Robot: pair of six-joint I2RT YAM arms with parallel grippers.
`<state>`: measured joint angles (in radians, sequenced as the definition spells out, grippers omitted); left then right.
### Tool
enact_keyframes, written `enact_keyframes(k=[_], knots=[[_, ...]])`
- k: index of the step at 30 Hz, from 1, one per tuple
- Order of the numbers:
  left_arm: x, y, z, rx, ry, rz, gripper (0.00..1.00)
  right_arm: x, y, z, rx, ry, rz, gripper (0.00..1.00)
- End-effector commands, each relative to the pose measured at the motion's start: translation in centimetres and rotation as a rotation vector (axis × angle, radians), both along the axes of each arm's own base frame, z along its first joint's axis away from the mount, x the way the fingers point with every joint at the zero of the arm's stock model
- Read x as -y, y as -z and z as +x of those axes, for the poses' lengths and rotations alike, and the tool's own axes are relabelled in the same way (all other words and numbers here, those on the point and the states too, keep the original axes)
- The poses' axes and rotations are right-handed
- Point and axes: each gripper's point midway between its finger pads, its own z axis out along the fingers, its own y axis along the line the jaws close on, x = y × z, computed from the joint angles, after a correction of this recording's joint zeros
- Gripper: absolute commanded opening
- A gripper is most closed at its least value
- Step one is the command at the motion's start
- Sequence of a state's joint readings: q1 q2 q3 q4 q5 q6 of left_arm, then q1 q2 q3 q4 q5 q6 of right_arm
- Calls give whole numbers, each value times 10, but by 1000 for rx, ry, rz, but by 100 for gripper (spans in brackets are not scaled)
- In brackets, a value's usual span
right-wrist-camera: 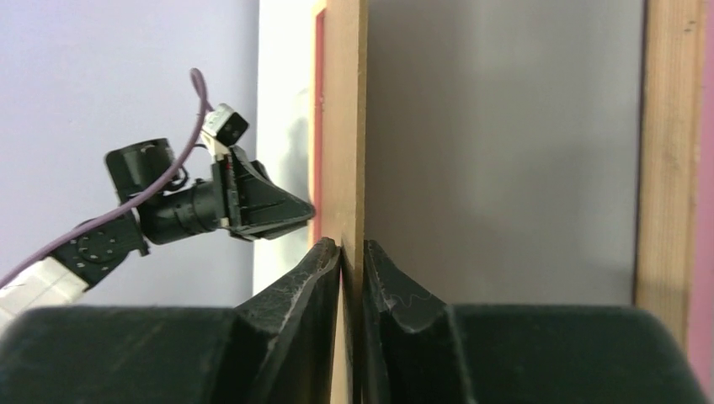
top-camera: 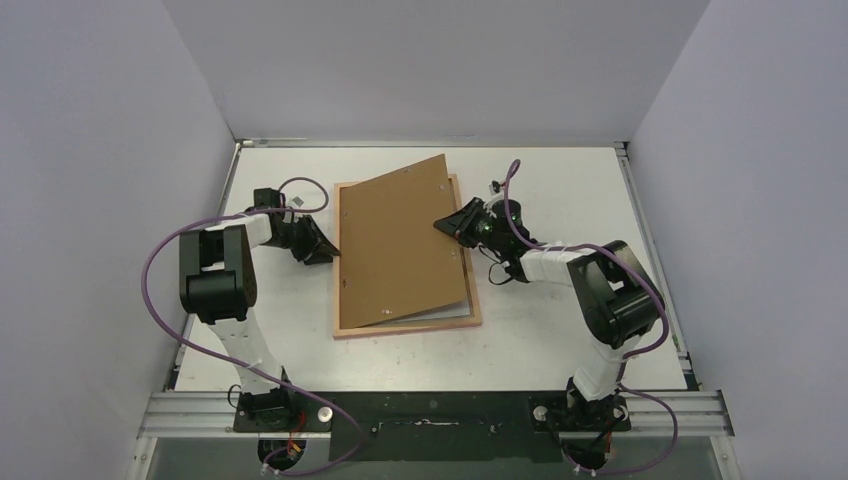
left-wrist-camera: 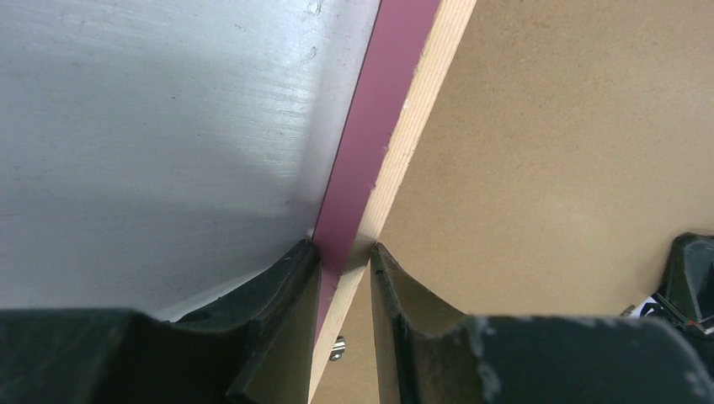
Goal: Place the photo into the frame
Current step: Place the photo frame item in the photo frame.
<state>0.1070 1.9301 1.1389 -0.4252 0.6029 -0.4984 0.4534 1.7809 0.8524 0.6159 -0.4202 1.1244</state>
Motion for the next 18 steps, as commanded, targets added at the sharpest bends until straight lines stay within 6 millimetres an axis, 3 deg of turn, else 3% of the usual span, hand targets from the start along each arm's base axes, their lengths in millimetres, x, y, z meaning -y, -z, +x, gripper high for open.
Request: enact_keyframes(k=[1,6,11,18], knots=[[-2,-6,14,69,-14,-9,26,-7,-2,-3,53,-50,-72,17],[-5,-9,15,76,-13,-3,26,-6,6,-3,18,-72,-142,28],[-8,-12,15,83,-12,4,26,0,7,-5,6,-99,-243,49],[-9,-15,14,85,-3,8,26,10,23,-6,-26,-171,-417,59]])
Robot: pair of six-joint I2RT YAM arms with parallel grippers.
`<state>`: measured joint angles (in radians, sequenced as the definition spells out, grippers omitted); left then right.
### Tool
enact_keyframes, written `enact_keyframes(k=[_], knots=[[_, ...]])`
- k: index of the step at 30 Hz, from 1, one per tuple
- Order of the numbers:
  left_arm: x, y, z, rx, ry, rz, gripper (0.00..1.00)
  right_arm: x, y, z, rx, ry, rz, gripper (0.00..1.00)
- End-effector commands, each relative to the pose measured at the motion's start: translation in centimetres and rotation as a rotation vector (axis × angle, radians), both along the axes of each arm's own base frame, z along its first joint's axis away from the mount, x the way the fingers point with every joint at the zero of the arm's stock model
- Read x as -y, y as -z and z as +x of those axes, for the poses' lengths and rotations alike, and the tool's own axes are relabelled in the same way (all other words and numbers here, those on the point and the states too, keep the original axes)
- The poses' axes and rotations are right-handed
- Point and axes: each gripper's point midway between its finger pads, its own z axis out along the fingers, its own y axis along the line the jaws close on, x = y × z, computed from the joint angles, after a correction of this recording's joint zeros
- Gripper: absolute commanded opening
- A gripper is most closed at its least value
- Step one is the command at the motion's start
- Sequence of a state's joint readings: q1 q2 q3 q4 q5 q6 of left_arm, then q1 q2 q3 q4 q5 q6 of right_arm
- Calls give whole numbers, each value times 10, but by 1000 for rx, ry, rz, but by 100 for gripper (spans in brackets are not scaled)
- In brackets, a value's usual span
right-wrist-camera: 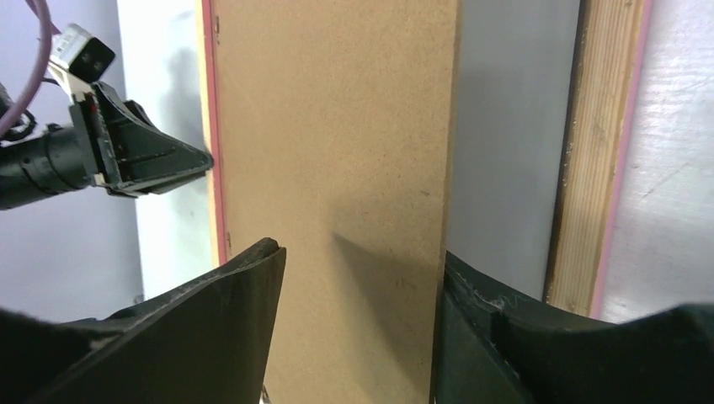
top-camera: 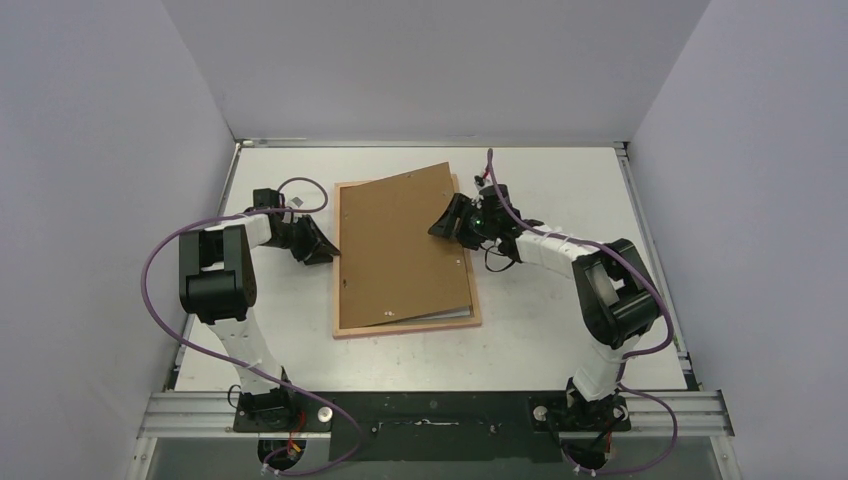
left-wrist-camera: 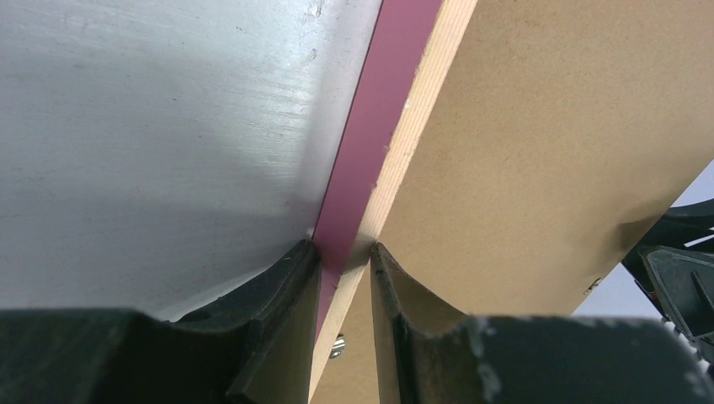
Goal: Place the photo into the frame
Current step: Place the photo frame item in the photo frame.
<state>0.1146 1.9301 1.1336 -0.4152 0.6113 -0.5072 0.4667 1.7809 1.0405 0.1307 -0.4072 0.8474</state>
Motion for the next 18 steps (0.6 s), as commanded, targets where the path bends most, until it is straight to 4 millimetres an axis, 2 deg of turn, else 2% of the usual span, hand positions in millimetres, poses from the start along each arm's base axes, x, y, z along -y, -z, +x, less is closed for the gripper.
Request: enact_keyframes(k=[1,6,12,15,18], knots=[[-8,-15,13,84,7,20,26,7,-2,2,41,-64,-136,60],[-13,-16,12,71,6,52,26,31,-5,2,67,-42,-277,66],[-16,-18,13,71,11,77,26,56,-21,8,108,4,-408,74],[-18,-18,12,72,12,86,29,69,-17,9,97,29,-474,77],[-18,-17,13,74,11,90,33,71,-5,7,59,17,-497,77]])
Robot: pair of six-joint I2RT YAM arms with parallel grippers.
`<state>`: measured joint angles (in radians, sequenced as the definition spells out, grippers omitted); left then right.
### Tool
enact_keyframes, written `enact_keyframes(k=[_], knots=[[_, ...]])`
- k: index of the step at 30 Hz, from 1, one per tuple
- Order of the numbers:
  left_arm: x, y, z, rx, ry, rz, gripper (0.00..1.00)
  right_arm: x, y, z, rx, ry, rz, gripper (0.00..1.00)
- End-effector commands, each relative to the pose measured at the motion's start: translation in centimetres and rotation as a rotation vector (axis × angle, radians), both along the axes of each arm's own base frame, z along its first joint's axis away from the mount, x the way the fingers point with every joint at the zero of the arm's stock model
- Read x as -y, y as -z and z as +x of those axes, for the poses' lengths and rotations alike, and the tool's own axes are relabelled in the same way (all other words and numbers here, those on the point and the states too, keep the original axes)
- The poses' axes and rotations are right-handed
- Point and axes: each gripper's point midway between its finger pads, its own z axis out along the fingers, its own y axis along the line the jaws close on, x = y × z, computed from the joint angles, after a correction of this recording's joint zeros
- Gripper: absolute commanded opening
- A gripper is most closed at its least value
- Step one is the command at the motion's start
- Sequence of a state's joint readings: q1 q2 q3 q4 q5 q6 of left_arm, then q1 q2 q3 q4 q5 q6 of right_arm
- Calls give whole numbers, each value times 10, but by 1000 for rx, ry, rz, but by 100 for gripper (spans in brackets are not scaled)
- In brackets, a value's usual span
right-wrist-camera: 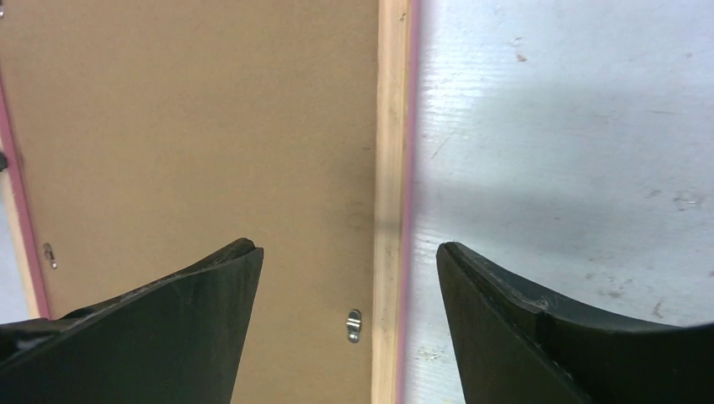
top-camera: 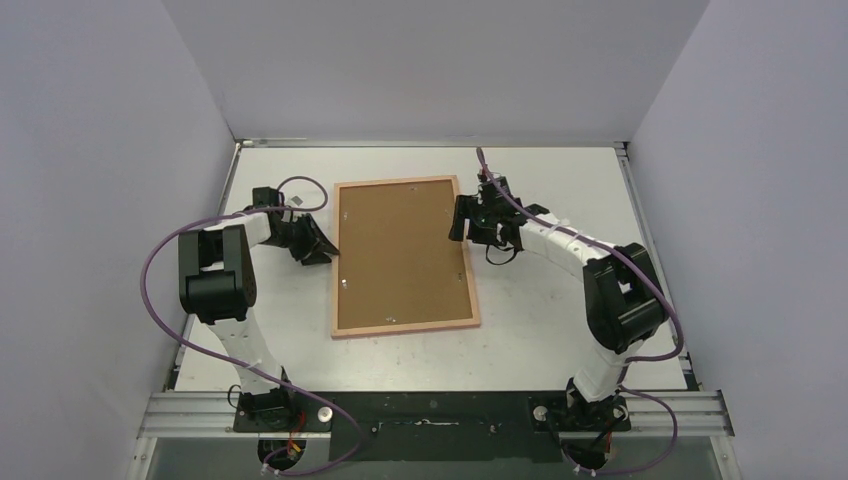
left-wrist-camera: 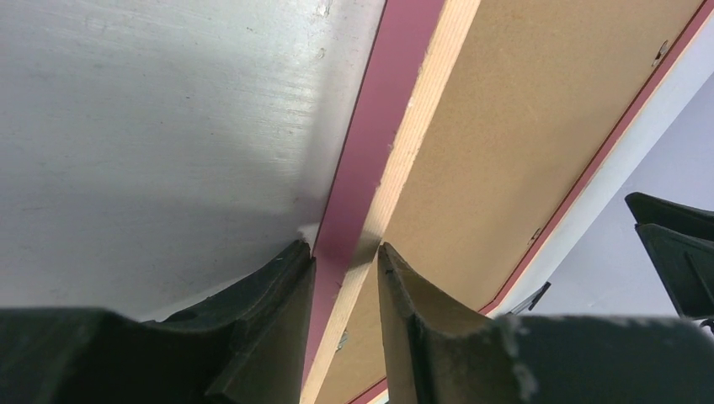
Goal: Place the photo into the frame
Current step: Place the photo frame item in the photo frame, then install the photo frame at the center of the board.
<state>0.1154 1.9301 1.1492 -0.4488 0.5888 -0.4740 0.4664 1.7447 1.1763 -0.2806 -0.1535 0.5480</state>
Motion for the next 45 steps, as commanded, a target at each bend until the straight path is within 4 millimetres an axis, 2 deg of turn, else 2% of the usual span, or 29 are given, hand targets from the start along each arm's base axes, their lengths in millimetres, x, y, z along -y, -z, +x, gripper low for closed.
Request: enact_keyframes(k=[1,6,11,16,21,24,28,31,36,45], knots=[[-15,-17,14,76,-5,61,35,11,-13,8,38,15,-73,78],[-18,-15,15,77,-11,83,43,6,8,6,-14,-4,-73,79],[-11,-7,9,42,18,98,41,-3,25,0,-63,-42,-81,77],[-2,-2,3,28,77,154,36,-10,37,-8,-93,-68,-103,66],[1,0,2,24,85,152,30,-9,46,-17,-104,-50,-166,54],[3,2,-2,15,100,167,29,-6,46,-22,-97,-40,-197,53],[2,0,-11,-7,100,176,29,-6,36,-33,-102,-22,-180,60],[-2,2,-16,-13,92,203,29,-1,37,-44,-123,-22,-206,60],[-1,3,-20,-16,82,198,29,13,41,-59,-142,3,-274,59],[-1,5,-20,-5,61,195,29,24,43,-72,-153,14,-311,53]])
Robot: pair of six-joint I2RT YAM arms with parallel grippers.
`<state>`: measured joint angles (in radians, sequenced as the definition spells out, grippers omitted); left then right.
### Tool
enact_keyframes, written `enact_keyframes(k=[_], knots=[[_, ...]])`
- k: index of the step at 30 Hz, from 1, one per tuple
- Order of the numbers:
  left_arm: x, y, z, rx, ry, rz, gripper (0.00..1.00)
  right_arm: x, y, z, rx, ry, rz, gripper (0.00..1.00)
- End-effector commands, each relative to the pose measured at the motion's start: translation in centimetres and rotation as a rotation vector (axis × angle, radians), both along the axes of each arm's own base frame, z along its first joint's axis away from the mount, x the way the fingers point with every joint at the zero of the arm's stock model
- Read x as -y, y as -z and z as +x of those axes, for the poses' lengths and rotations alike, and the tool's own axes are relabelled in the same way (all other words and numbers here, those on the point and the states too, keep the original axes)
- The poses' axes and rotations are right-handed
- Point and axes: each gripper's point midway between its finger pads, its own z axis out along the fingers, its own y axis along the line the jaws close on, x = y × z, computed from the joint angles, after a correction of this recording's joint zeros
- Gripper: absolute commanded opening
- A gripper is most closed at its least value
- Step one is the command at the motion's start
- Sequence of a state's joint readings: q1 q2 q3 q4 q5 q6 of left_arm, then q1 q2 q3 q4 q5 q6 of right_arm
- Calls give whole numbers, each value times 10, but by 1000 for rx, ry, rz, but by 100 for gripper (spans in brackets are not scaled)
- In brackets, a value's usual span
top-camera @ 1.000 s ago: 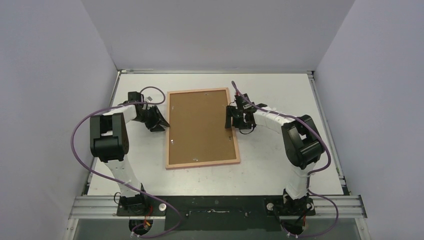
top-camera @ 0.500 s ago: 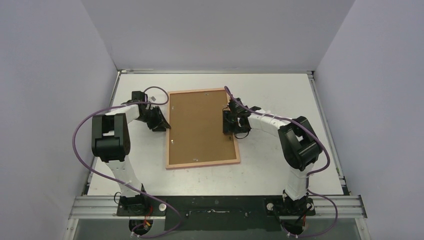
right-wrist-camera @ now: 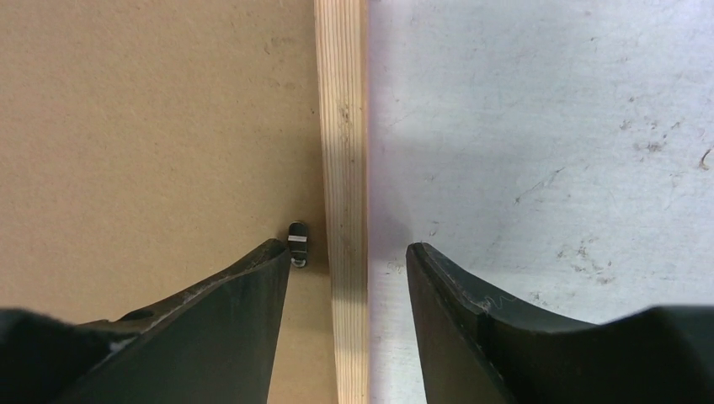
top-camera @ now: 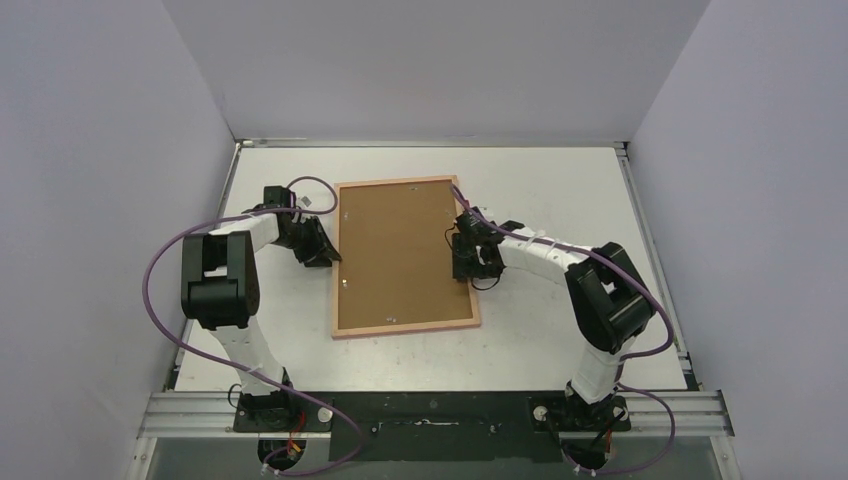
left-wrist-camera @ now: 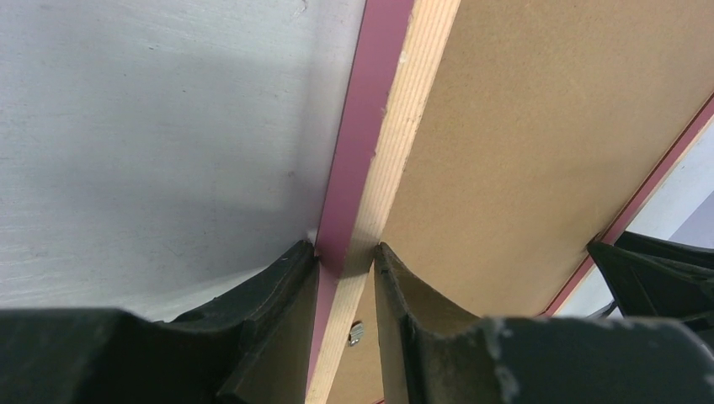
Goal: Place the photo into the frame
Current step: Install the photo frame at the center of the board.
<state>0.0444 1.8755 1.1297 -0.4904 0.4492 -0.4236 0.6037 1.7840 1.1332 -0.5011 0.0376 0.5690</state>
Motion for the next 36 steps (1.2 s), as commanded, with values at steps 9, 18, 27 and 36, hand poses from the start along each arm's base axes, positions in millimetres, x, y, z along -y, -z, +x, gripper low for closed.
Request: enact_keyframes(k=[9,18,27,36], knots=[[-7,4,-7,-12,-1,51,29,5,-7,1,39,37,-7,48],[-6,5,-9,-15,6,52,29,-12,-19,8,71,25,81,59],[-6,7,-10,-21,10,49,29,-2,-2,6,38,51,-3,53],[-5,9,-10,-25,10,46,29,0,1,5,29,55,-14,31]])
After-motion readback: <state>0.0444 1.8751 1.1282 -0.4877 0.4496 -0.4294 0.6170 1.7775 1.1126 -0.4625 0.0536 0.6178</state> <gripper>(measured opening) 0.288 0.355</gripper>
